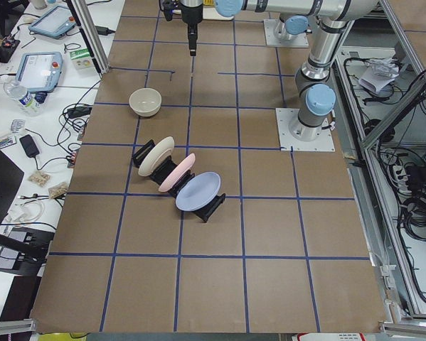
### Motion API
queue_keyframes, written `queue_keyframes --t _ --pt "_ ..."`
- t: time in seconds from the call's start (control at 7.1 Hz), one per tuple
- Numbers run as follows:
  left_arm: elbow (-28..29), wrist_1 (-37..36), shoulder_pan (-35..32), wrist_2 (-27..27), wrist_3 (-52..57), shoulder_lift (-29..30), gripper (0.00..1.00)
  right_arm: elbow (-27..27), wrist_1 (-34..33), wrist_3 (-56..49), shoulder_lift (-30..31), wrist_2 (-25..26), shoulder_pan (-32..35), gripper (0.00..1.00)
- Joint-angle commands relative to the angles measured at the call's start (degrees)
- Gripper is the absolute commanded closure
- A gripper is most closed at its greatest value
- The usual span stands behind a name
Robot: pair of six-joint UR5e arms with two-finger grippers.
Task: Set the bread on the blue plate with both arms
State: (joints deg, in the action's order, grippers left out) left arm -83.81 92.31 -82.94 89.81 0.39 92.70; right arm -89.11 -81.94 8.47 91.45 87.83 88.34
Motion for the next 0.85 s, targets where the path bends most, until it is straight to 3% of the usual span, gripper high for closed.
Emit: queue_keyframes --t 0.0,0.28,0.56,0.7 --pt "0.0 -0.2 10.2 0.4 0.6 -0.4 0.00 -0.4 -0.2 -0.7 -1.2 1.0 -1.0 0.00" --pt "0.0 -0.3 21.1 0.5 0.7 1.2 0.00 -1.1 -1.2 -2.8 -3.3 5.0 -8.7 0.00" --pt "-0.1 -0.8 30.9 0.3 1.5 4.4 0.00 -4.1 -5.8 -18.2 -3.9 4.9 -18.6 0.00" --pt "-0.6 -3.2 33.7 0.5 5.3 6.2 0.00 -7.6 -12.6 -26.7 -4.4 4.9 -23.3 0.00"
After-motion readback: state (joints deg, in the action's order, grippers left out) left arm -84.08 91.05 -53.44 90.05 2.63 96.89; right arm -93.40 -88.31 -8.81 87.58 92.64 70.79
